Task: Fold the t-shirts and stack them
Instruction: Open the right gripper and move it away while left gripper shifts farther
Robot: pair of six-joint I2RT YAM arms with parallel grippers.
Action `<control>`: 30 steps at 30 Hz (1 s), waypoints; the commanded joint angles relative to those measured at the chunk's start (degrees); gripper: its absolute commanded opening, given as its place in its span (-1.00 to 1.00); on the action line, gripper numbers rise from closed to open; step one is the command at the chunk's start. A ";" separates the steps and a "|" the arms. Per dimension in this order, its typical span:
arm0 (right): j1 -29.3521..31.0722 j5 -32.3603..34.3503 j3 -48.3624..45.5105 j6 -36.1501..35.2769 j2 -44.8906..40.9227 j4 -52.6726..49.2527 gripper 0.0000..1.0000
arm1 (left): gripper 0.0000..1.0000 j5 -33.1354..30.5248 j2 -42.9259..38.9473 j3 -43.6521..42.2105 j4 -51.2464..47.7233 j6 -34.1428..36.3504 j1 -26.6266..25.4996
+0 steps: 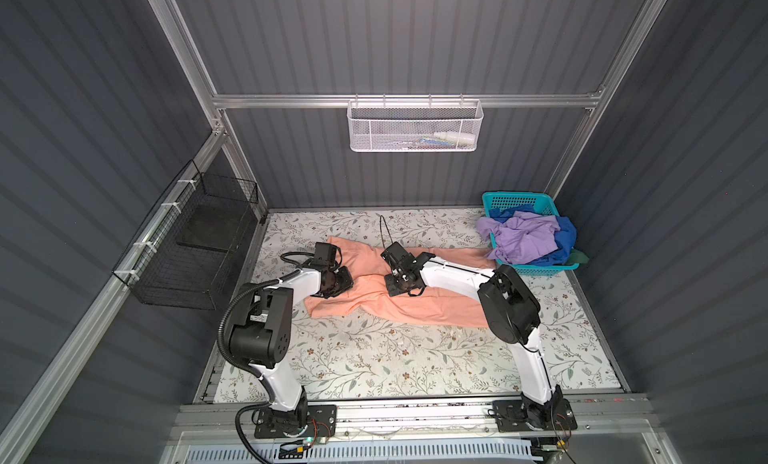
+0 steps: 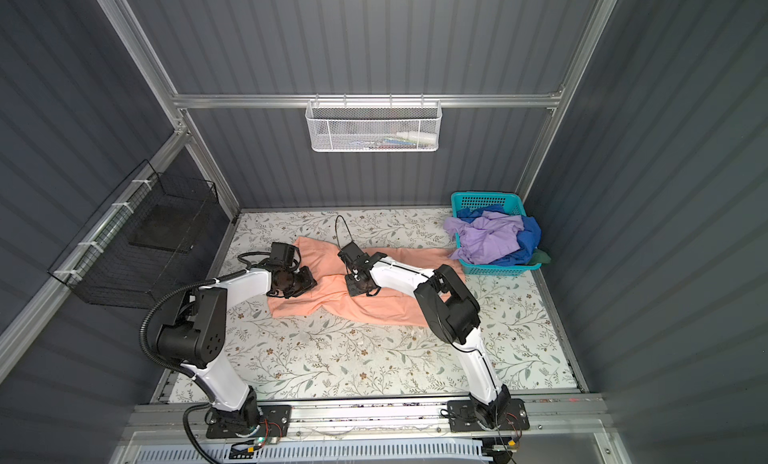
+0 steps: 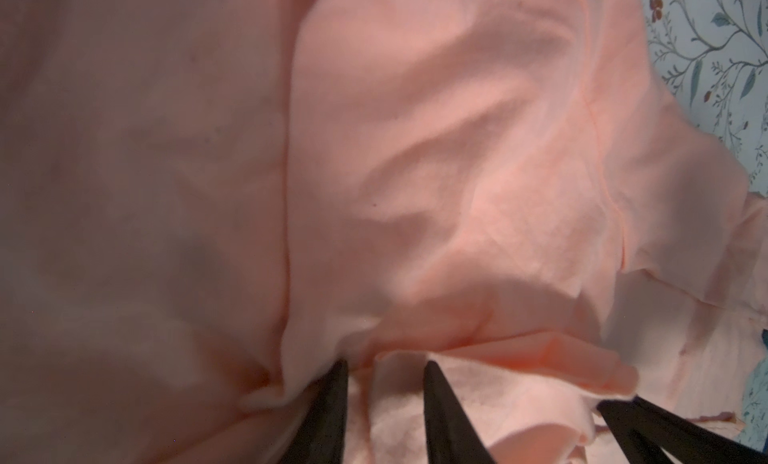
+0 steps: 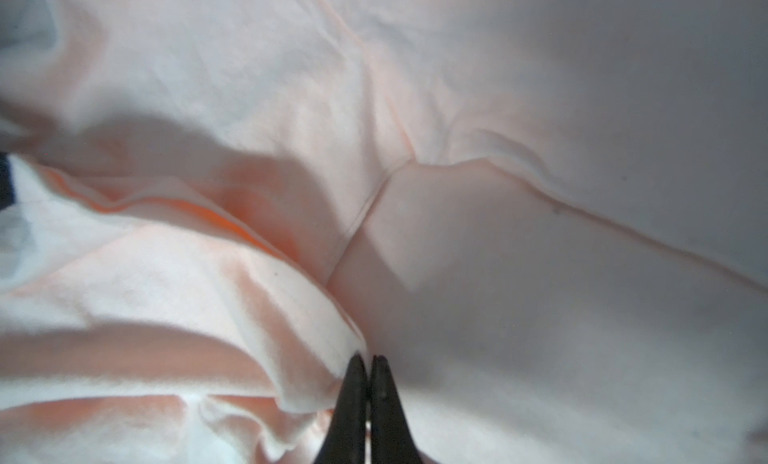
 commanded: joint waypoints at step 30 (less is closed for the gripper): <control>-0.66 1.78 1.43 -1.00 -1.67 -0.92 -1.00 | -1.00 -4.58 1.22 12.18 -4.57 4.27 -0.16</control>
